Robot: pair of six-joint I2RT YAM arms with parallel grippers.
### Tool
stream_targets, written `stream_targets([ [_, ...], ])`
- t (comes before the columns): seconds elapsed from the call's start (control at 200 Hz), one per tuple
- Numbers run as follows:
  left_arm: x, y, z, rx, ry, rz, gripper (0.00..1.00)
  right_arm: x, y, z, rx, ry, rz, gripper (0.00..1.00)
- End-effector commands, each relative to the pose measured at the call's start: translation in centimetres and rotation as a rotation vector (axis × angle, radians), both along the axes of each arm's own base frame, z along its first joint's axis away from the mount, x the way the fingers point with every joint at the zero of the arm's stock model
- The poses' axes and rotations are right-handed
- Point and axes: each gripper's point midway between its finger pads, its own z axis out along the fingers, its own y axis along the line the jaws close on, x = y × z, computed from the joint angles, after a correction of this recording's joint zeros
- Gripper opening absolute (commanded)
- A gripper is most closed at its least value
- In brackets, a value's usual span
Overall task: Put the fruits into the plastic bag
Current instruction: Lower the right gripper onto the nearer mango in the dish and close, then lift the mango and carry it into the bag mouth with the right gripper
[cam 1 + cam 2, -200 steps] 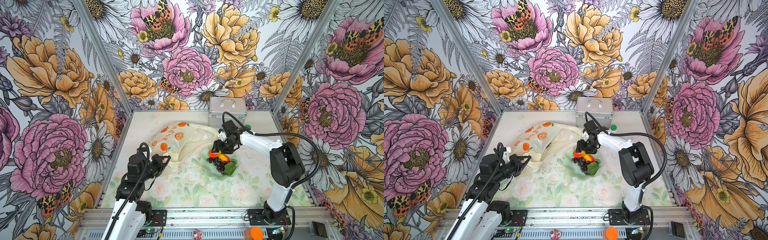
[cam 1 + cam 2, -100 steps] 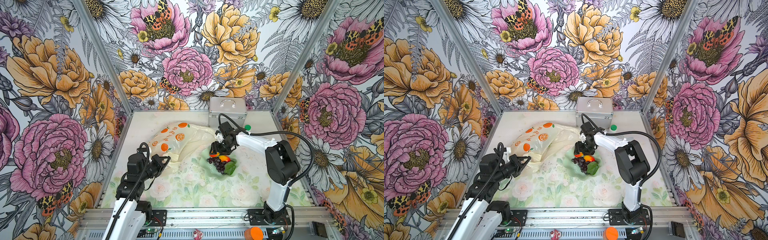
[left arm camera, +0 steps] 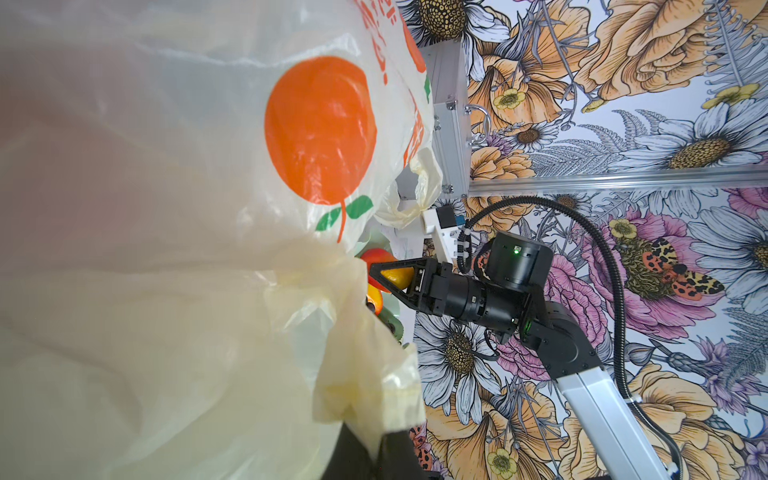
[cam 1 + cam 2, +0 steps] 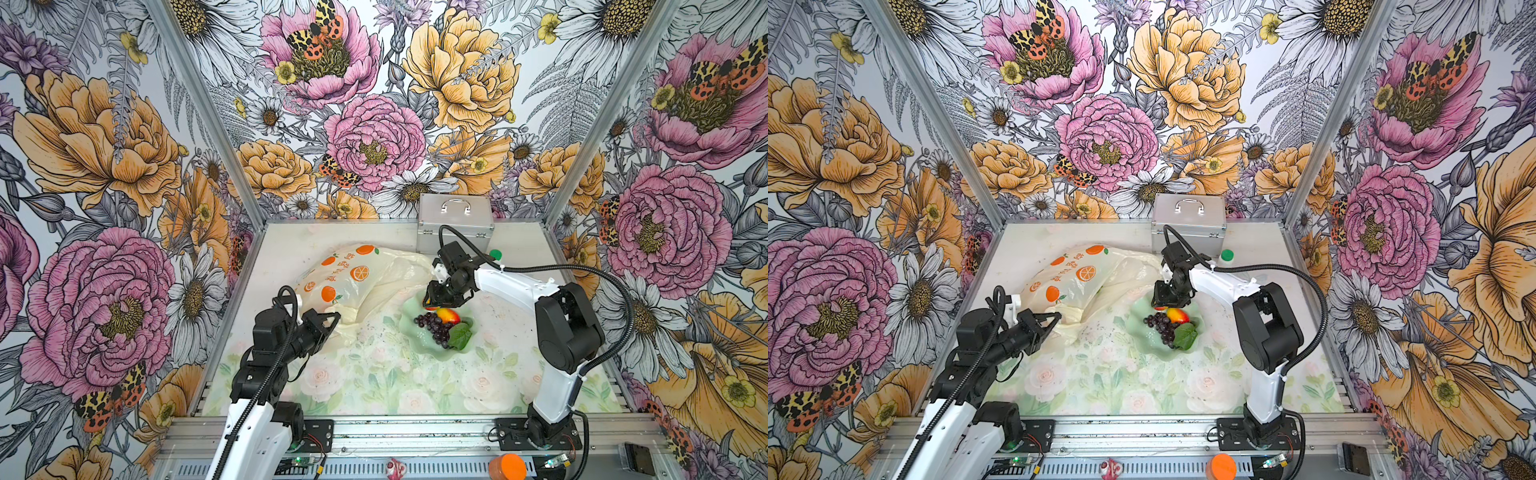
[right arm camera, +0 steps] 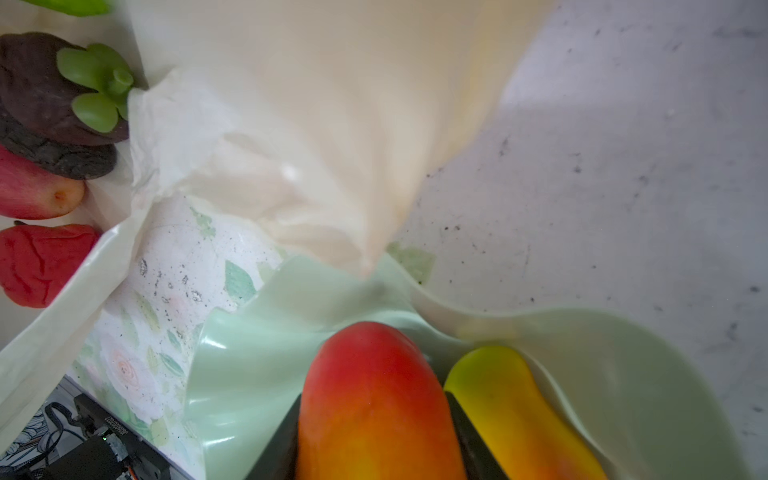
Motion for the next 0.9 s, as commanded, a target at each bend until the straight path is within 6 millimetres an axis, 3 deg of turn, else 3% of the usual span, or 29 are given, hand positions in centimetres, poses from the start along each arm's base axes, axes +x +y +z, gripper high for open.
stream_targets([
  [0.0,-0.4,0.0,-0.7,-0.002,0.009,-0.006,0.0,0.2,-0.4,2.5,0.022,-0.062,-0.025,0.33],
  [0.39,-1.2,0.1,-0.6,-0.042,-0.003,0.011,0.0,-1.3,-1.5,6.6,0.09,-0.12,-0.083,0.32],
  [0.65,-2.1,0.1,0.1,-0.056,-0.022,0.018,0.0,-1.5,-0.9,12.4,0.202,-0.208,-0.107,0.32],
  [0.896,-2.5,0.2,0.7,-0.06,-0.041,0.021,0.0,-0.9,1.0,17.8,0.328,-0.258,-0.098,0.32],
])
